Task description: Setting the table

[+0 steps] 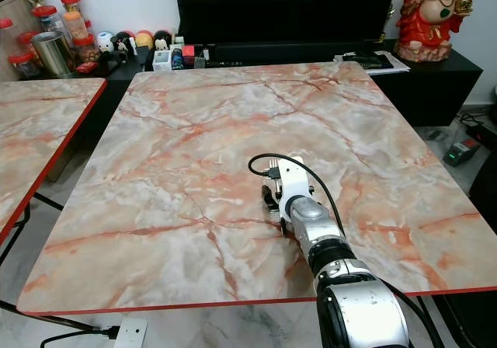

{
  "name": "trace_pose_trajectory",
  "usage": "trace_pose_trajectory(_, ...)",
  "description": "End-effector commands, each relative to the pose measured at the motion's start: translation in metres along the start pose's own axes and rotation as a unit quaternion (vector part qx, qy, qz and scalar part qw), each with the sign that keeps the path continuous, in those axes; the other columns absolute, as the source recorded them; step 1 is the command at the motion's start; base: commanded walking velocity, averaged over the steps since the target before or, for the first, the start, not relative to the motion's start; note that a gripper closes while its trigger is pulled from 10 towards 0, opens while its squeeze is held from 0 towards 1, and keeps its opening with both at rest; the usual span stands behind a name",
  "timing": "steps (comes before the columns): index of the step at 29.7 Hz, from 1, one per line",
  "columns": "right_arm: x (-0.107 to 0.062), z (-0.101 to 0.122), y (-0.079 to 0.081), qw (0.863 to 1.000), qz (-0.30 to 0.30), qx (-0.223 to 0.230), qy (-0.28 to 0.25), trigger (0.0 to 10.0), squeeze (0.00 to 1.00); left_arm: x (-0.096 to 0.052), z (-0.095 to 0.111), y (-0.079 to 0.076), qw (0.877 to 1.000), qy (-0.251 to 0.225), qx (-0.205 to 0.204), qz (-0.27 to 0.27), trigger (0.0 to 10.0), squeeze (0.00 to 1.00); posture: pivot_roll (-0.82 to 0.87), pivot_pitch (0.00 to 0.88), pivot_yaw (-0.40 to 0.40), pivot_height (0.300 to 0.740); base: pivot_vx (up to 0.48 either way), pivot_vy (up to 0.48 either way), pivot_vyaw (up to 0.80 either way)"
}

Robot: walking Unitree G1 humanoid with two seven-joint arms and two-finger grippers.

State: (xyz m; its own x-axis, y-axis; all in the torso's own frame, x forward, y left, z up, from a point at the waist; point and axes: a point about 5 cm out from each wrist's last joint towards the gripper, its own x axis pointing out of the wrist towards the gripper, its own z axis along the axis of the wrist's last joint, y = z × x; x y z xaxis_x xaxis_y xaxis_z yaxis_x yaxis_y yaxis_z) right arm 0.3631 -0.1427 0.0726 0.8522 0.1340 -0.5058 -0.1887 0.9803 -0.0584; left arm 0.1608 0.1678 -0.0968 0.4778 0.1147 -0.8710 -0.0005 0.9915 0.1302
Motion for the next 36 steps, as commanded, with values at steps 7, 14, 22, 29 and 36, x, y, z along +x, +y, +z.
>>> trace_pose_trajectory(7, -0.0003, -0.0033, -0.0004, 1.0, -0.001, -0.011, 0.002, 0.0, 0.0, -0.0012, -0.0112, -0.0024, 1.0, 0.024, -0.001, -0.002, 10.0, 0.0, -0.02, 0.017, 0.013, 0.74, 0.0, 0.0, 0.0)
trace_pose_trajectory(14, -0.0004, -0.0016, -0.0002, 1.0, -0.001, -0.013, -0.002, 0.0, 0.0, -0.0013, -0.0118, -0.0023, 1.0, 0.026, -0.002, -0.003, 10.0, 0.0, -0.03, 0.008, 0.021, 0.74, 0.0, 0.0, 0.0)
trace_pose_trajectory(22, 0.0001, 0.0013, 0.0026, 1.0, 0.003, -0.016, -0.007, 0.0, 0.0, -0.001, -0.0109, -0.0011, 1.0, 0.026, -0.002, -0.003, 10.0, 0.0, -0.03, 0.006, 0.027, 0.74, 0.0, 0.0, 0.0)
trace_pose_trajectory(29, -0.0002, 0.0007, 0.0021, 1.0, 0.004, -0.014, -0.011, 0.0, 0.0, -0.0008, -0.0099, -0.0001, 1.0, 0.026, -0.001, -0.003, 10.0, 0.0, -0.03, 0.006, 0.033, 0.74, 0.0, 0.0, 0.0)
trace_pose_trajectory(36, -0.0002, 0.0004, 0.0037, 1.0, 0.007, -0.014, -0.014, 0.0, 0.0, -0.0008, -0.0105, 0.0004, 1.0, 0.027, 0.0, -0.003, 10.0, 0.0, -0.03, 0.0, 0.039, 0.74, 0.0, 0.0, 0.0)
